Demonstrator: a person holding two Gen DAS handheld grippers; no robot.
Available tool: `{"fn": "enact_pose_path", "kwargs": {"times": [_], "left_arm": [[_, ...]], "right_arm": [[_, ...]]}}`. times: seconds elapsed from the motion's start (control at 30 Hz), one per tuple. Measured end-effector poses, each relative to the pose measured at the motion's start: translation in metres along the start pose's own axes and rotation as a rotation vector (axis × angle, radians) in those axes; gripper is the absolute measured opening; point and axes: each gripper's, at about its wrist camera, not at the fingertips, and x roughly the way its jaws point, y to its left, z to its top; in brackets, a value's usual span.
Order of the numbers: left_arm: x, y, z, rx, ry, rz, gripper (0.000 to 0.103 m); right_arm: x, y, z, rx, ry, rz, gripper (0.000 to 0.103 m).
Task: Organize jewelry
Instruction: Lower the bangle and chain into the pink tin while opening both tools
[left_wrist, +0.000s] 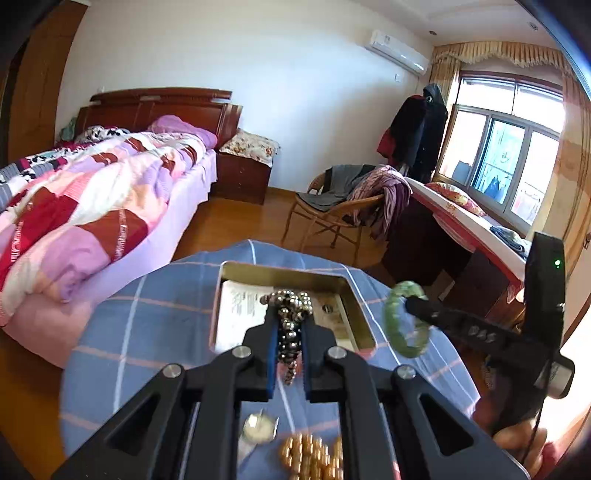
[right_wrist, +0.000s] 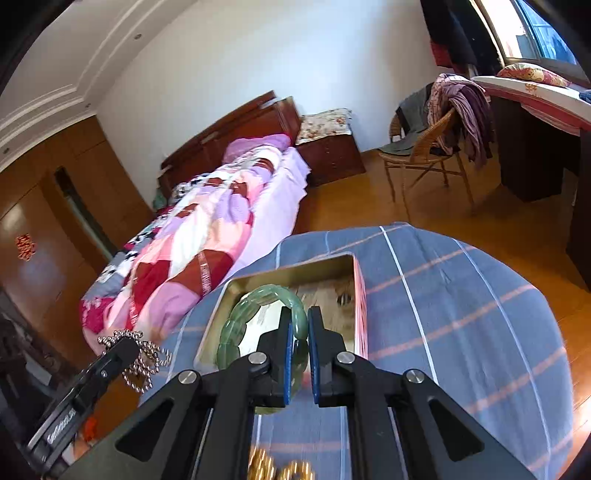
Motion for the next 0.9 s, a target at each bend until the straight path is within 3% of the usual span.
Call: {"fn": "enact_pose_path", "kwargs": {"times": [0.27,0.47,0.53,0.6,0.67,0.7,0.77,0.9], "left_arm": [[0.071,0.008,-0.001,0.01,0.102,0.032,0.01],[0.098,0.006,-0.01,0.007,0.173,0.05,0.01],[0.101,0.003,-0.015,0.029,0.179,0.078,0.011],[0.103,-0.001,-0.015,0.054,0.195,0.127,0.018],[0.097,-0.001,-0.016,0.057,0.211,0.141,0.06],[0.09,-0.001,-0.015,0.052,0.198,0.154,0.068],[0.072,0.0,-0.014,0.055,0.156,0.181,0.071],[0.033,0.002,-0.021,0.056,0.146,0.189,0.071]], "right_arm": [[0.101,-0.015,0.0,0.029,0.188,-0.001,0.007],[0.122,-0.017,0.002,-0.013,0.197,-0.032,0.008],[0.123,-0.015,0.004,-0.033,0.196,-0.036,0.013],[0.123,-0.012,0.007,-0.062,0.212,-0.037,0.035],[0.114,-0.009,0.009,-0.066,0.201,-0.022,0.058],[0.107,-0.007,0.01,-0.067,0.184,-0.022,0.063],[0.082,-0.004,0.01,-0.085,0.125,-0.059,0.063],[0.034,-0.001,-0.002,-0.104,0.059,-0.121,0.063]]}}
